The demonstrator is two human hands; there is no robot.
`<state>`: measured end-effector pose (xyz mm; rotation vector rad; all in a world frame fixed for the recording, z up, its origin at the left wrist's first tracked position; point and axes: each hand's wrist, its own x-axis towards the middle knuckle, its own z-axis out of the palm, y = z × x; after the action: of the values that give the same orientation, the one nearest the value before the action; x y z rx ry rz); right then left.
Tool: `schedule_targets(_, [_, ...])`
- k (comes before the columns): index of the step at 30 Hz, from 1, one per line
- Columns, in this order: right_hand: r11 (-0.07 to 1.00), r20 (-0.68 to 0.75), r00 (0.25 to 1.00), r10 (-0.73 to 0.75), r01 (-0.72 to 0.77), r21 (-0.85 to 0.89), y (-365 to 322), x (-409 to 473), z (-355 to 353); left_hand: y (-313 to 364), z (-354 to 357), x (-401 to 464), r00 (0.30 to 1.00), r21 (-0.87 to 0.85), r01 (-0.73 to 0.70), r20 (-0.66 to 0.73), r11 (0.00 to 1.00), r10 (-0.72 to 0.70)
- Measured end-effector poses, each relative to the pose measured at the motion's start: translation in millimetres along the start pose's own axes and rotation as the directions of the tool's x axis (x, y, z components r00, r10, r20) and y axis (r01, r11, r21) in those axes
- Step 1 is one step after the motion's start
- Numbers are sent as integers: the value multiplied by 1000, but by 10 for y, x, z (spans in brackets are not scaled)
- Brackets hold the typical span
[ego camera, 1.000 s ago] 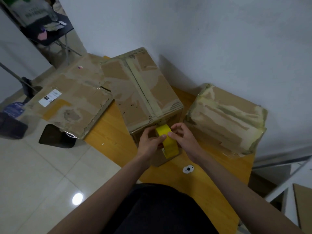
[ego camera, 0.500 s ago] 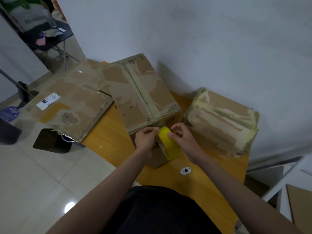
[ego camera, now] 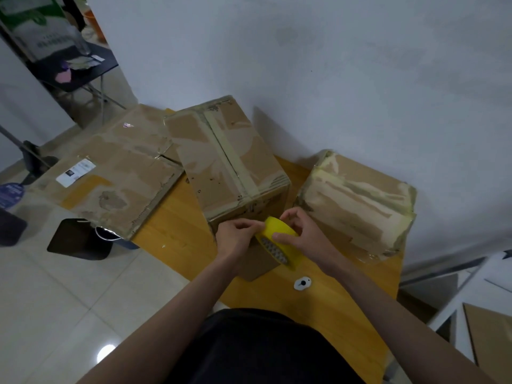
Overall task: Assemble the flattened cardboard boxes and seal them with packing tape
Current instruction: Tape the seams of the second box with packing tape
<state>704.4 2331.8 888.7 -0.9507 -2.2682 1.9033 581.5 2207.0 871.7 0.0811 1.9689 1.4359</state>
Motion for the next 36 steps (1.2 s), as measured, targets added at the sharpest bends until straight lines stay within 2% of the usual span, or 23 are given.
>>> schedule_targets(3, [995, 20, 996, -82, 83, -48, -139, -95, -70, 182, 32, -101, 986, 23, -162, -28, 987, 162])
schedule_targets(5, [984, -18, 989, -148, 145, -100, -251, -124, -73, 330, 48, -117, 970, 5, -234, -60, 972, 234])
schedule_targets(9, [962, -133, 963, -236, 212, -174, -503, -134, -2, 537, 41, -71, 959, -57, -265, -122, 963, 257])
schedule_targets(15, [921, -174, 972, -156, 79, -381, -657, -81, 108, 667, -82, -2, 925, -114, -354, -192, 928, 329])
schedule_targets(19, [909, -191, 972, -135, 45, -414, -650, -79, 129, 649, -173, -39, 925, -118, -375, -113, 919, 363])
schedule_targets(22, [948, -168, 984, -52, -4, -317, -632, -94, 126, 654, -195, -56, 931, -96, -364, -10, 926, 365])
schedule_targets(26, [995, -84, 991, 103, -104, 1, -508, -161, 142, 717, -144, -44, 921, -53, -385, 50, 922, 387])
schedule_targets(28, [989, -87, 989, 123, -115, 98, -452, -194, 172, 703, -95, -60, 901, -17, -431, 49, 902, 432])
schedule_targets(32, [984, -169, 982, 86, -57, 171, -340, -246, 209, 655, 35, -111, 864, 6, -504, 22, 864, 504])
schedule_targets(36, [979, -211, 973, 98, -56, 194, -184, -333, 198, 586, 109, -59, 892, 14, -450, 61, 893, 448])
